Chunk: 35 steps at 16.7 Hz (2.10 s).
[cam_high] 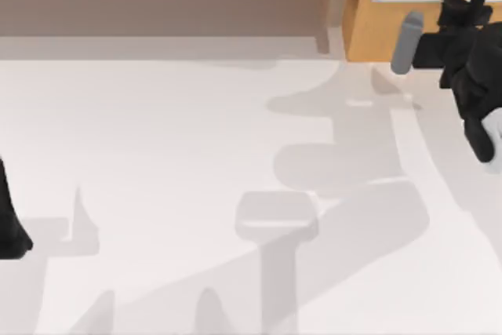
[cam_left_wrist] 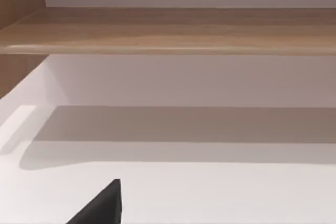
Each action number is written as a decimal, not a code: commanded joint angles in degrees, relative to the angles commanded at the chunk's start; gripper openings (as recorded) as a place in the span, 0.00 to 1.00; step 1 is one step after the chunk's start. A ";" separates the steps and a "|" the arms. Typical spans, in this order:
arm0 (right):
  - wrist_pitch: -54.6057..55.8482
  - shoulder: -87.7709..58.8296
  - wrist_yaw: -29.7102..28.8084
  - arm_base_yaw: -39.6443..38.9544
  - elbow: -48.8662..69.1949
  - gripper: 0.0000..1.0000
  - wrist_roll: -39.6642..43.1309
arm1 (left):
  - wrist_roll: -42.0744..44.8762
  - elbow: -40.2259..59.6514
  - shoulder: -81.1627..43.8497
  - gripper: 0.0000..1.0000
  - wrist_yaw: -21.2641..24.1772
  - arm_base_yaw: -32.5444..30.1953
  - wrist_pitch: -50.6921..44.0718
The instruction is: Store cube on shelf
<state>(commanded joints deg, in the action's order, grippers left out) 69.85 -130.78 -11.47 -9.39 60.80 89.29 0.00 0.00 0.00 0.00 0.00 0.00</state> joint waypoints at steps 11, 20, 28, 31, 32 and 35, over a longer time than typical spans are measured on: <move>1.21 1.15 -0.35 -0.43 -2.41 0.00 0.03 | 0.00 0.00 0.00 1.00 0.00 0.00 0.00; 9.07 7.07 -1.99 -2.21 -16.50 0.00 -0.26 | 0.00 0.00 0.00 1.00 0.00 0.00 0.00; 14.23 10.24 -3.46 -3.76 -25.54 0.00 -0.25 | 0.00 0.00 0.00 1.00 0.00 0.00 0.00; 17.59 12.38 -4.54 -4.73 -30.77 0.00 -0.36 | 0.00 0.00 0.00 1.00 0.00 0.00 0.00; 18.05 12.63 -4.68 -4.85 -31.31 0.00 -0.36 | 0.00 0.00 0.00 1.00 0.00 0.00 0.00; 17.96 12.46 -4.58 -4.74 -31.10 0.00 -0.34 | 0.00 0.00 0.00 1.00 0.00 0.00 0.00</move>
<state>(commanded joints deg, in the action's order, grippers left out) 87.81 -118.32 -16.05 -14.14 29.70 88.95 0.00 0.00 0.00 0.00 0.00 0.00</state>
